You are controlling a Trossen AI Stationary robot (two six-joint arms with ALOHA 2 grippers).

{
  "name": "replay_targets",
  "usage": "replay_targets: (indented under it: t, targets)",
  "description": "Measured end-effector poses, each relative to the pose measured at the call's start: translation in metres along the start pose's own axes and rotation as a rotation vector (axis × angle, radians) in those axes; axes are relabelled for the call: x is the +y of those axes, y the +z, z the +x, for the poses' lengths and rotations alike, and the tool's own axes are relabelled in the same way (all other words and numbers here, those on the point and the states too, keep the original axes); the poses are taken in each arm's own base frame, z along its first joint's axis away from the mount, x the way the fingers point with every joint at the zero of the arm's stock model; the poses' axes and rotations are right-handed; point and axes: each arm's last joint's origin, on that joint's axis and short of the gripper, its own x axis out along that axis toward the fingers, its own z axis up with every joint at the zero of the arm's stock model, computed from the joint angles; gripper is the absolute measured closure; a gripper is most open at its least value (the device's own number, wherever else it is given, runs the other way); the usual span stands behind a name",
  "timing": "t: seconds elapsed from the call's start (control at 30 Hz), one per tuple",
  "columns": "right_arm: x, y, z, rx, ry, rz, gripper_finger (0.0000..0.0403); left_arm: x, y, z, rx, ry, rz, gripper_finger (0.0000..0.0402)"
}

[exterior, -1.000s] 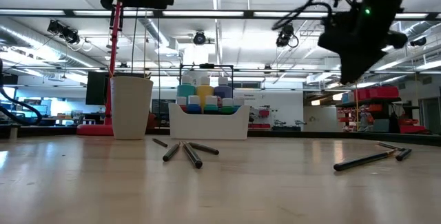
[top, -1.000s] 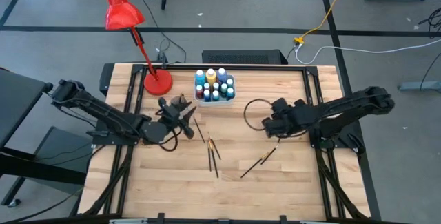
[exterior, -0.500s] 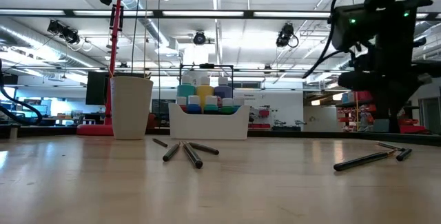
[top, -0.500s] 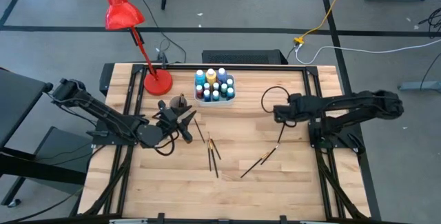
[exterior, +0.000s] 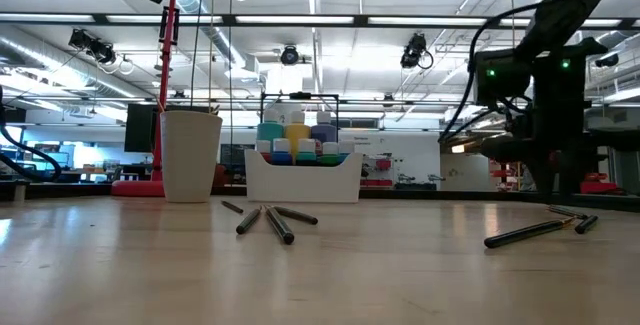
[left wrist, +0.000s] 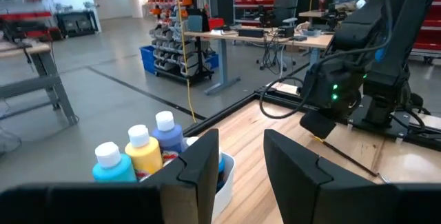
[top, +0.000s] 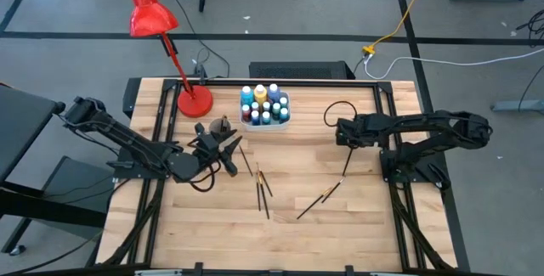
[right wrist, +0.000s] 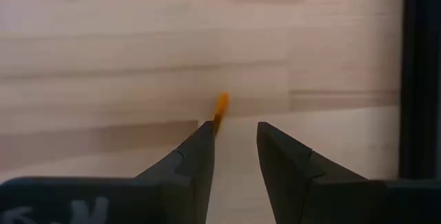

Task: Pick & Place Paint Supplies
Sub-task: Put the black paint brush into the white cup

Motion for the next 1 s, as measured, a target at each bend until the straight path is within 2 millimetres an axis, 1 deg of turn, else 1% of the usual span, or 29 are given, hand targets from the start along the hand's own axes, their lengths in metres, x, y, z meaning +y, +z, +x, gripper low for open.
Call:
replay_targets:
  t: [0.17, 0.3, 0.43, 0.6, 0.7, 0.9, 0.93, 1.0]
  targets:
    - [0.004, 0.009, 0.006, -0.038, 0.011, 0.047, 0.0289, 0.0, 0.001, 0.0, -0.003, -0.001, 0.008, 0.0276]
    - [0.008, 0.012, 0.012, 0.012, 0.029, 0.081, 0.0289, 0.0, 0.001, 0.0, -0.003, -0.001, 0.008, 0.0276]
    - [0.009, 0.012, 0.017, 0.016, -0.01, 0.055, 0.0289, 0.0, 0.001, 0.0, -0.003, -0.001, 0.015, 0.0276]
    - [0.012, 0.013, 0.019, 0.003, 0.0, -0.006, 0.0294, 0.0, 0.0, 0.0, -0.003, -0.001, 0.028, 0.0276]
    - [0.013, 0.012, 0.019, -0.005, 0.009, -0.005, 0.0314, 0.0, 0.0, 0.0, -0.003, -0.002, 0.027, 0.0276]
    - [0.014, 0.013, 0.02, -0.025, 0.015, -0.061, 0.0384, 0.0, 0.001, 0.0, -0.004, -0.002, 0.03, 0.0276]
    - [0.015, 0.013, 0.02, -0.027, 0.017, -0.088, 0.0392, 0.0, 0.001, 0.0, -0.004, -0.002, 0.03, 0.0276]
    - [0.015, 0.013, 0.02, -0.034, 0.025, -0.15, 0.0395, 0.0, 0.001, 0.0, -0.004, -0.002, 0.029, 0.0276]
